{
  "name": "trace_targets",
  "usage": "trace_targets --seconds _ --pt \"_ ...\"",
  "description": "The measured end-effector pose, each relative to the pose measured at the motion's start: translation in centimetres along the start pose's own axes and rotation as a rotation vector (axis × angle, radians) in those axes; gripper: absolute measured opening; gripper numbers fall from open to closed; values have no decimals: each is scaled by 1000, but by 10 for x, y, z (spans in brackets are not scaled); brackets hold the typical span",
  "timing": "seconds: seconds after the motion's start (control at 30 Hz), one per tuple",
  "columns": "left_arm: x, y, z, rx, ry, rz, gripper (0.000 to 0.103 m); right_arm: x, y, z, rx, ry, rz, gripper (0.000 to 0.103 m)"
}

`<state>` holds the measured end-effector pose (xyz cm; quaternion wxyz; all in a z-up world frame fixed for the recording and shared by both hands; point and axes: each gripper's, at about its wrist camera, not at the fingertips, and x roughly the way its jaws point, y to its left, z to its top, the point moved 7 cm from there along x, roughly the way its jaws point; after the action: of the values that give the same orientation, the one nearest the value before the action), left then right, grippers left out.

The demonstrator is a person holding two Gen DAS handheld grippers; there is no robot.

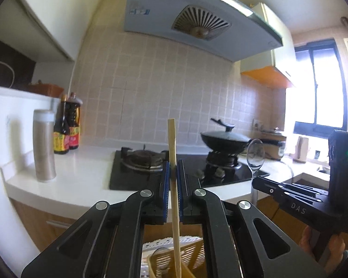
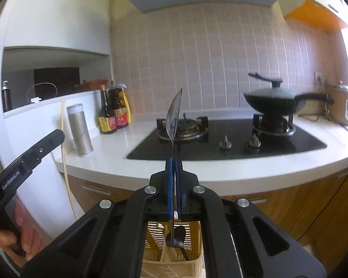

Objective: Organize utensils
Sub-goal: 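Lower the chopstick and clear spoon into the caddy and open both tools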

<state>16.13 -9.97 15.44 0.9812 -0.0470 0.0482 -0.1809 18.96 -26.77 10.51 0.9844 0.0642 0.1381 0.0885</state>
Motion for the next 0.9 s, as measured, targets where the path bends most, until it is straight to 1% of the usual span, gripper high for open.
trace_targets --seconds 0.07,0.2,0.47,0.6,0.67,0.73,0.8,0.9 --pt "8 6 -11 -9 12 11 4 9 -1 -13 1 14 -5 2" --pt "18 20 -25 -29 35 11 4 23 -3 -33 -14 40 -14 2" --pt "22 24 -34 -33 69 -15 5 16 3 -46 -46 50 -26 2" --pt "13 22 -36 -17 91 -36 27 8 4 -52 -39 94 9 3" --pt "7 23 -34 -17 101 -45 32 0 3 -54 -29 110 20 4" --pt "-4 24 -30 -23 111 -61 38 -9 3 -57 -8 132 48 4" --pt "-15 24 -27 -21 118 -74 44 -21 3 -58 11 141 67 4" --pt "-37 24 -18 -30 121 -96 47 -43 5 -58 39 154 97 4"
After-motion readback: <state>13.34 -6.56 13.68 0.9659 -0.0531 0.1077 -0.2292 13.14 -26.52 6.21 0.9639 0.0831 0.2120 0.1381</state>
